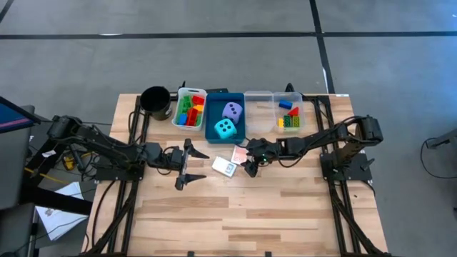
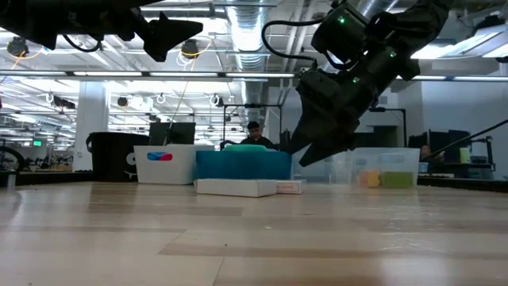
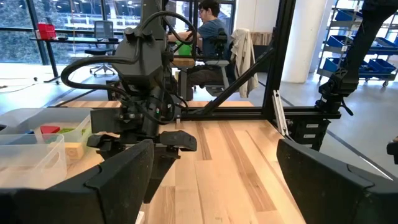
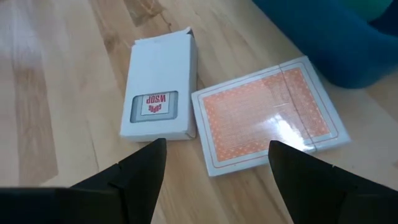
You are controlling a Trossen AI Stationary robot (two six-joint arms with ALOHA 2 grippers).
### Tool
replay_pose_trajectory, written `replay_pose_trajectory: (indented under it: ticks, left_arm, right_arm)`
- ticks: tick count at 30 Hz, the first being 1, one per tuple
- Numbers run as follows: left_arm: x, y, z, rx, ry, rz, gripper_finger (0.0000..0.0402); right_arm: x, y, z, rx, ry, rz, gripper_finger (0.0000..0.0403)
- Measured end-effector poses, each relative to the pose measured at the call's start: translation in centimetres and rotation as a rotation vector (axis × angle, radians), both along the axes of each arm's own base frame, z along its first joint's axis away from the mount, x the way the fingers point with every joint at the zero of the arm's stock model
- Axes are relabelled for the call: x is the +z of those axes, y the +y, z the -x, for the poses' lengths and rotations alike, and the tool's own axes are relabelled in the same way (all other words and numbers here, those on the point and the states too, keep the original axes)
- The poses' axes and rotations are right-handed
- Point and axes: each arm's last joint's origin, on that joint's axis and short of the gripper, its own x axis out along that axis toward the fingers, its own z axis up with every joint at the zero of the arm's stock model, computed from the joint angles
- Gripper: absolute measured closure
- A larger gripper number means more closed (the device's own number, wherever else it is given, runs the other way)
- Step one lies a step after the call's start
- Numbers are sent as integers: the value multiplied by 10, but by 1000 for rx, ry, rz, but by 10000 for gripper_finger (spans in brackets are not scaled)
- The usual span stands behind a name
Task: Pick & Place Toys
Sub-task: Put the blue deck of cards into the left transparent bin
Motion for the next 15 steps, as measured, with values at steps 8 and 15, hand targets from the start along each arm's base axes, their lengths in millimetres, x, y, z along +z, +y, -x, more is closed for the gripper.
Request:
replay_pose_trajectory:
  ticks: [8,15]
  left_arm:
    - [0,0,0,0,0,0,69]
    - [0,0,0,0,1,0,69]
  right_arm:
    - [-4,0,-1,-9,7,-4,126]
    - [-35,-4,-16,-56,53,-21,126]
